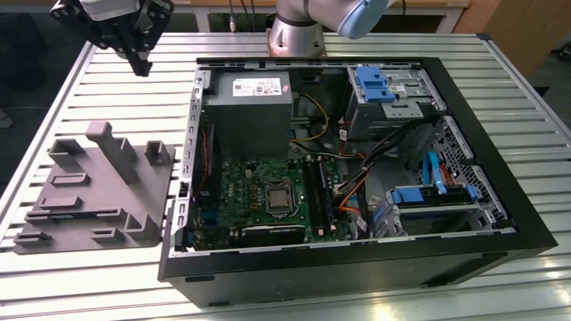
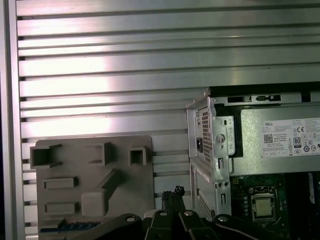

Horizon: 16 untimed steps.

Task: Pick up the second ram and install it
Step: 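Reach for the second ram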

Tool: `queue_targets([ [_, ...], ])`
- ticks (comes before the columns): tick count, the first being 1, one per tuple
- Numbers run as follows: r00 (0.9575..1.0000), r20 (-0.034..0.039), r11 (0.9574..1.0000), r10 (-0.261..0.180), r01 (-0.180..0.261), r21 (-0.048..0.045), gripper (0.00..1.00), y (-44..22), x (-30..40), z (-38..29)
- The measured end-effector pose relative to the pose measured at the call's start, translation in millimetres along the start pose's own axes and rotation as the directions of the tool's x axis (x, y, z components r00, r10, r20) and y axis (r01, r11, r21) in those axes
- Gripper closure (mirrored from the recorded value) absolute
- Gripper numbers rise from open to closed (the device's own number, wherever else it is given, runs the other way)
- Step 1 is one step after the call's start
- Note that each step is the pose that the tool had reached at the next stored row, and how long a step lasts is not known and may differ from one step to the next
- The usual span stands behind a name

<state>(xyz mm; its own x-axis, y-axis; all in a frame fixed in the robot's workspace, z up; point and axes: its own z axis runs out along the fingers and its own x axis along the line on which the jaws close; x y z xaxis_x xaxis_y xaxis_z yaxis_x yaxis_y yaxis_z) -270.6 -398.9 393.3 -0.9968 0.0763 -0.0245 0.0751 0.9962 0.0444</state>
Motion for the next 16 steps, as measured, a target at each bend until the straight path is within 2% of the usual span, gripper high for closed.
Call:
queue_targets([
  [16,1.0,0.0,1.0,0.0,0.0,0.0,0.89,-0.7,8.6,-0.2],
])
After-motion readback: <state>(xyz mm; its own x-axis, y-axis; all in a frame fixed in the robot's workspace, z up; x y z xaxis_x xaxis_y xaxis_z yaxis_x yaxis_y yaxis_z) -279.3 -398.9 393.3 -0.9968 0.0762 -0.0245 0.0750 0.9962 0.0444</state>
